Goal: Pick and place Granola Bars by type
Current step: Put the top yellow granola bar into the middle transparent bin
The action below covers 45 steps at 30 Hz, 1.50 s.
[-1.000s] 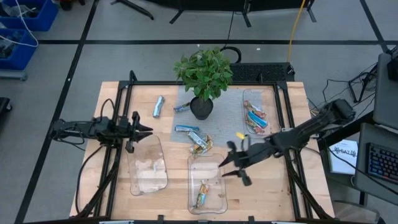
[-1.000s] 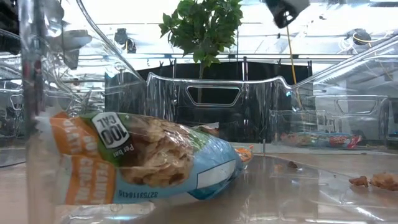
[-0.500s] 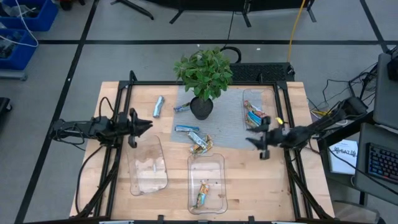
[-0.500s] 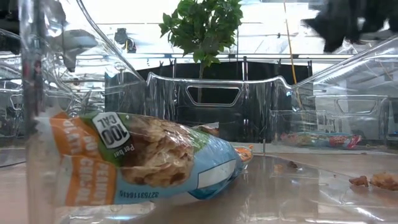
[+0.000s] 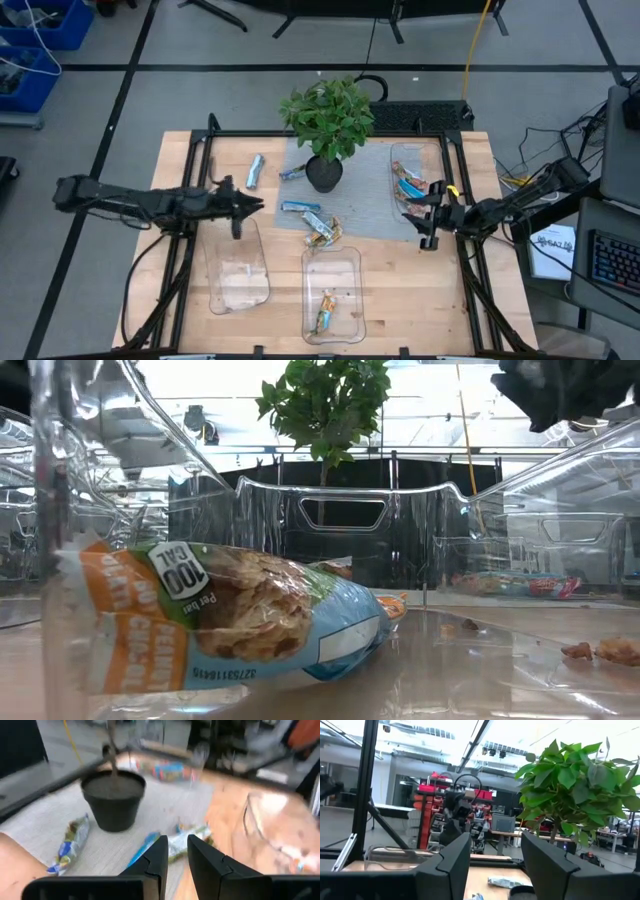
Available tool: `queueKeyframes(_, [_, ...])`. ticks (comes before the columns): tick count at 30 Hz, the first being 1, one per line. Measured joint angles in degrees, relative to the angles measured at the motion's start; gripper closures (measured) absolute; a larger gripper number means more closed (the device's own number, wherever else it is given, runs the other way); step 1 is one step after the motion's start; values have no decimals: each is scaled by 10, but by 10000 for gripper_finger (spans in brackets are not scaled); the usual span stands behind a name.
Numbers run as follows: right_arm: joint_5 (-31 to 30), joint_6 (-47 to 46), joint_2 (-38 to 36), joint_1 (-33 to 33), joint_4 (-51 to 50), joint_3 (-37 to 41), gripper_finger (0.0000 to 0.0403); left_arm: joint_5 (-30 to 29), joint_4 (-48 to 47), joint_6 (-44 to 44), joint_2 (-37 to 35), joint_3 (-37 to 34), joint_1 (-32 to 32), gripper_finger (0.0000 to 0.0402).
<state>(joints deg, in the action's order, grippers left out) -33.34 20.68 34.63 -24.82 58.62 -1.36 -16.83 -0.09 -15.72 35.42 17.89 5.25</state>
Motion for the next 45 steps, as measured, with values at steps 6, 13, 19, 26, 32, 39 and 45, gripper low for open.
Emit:
queueKeyframes(6, [1, -16, 0, 0, -41, 0, 236, 4, -43, 111, 196, 118, -8, 325])
queueKeyframes(13, [3, -1, 0, 0, -36, 1, 236, -13, -49, 181, 346, 178, -22, 325])
queueKeyframes(19, [3, -10, 0, 0, -46, 1, 236, -27, -70, 120, 407, 201, -61, 314])
queueKeyframes(26, [4, -52, 0, 0, -54, 1, 236, 63, -120, 59, 465, 214, -118, 236])
queueKeyframes(32, [4, -65, 0, 0, -54, 1, 236, 63, -95, 83, 506, 214, -127, 185])
queueKeyframes(39, [4, -65, 0, 0, -54, 1, 236, 79, -28, 90, 523, 214, -118, 174])
queueKeyframes(45, [4, -65, 0, 0, -58, 1, 236, 147, 19, 174, 528, 223, -77, 174])
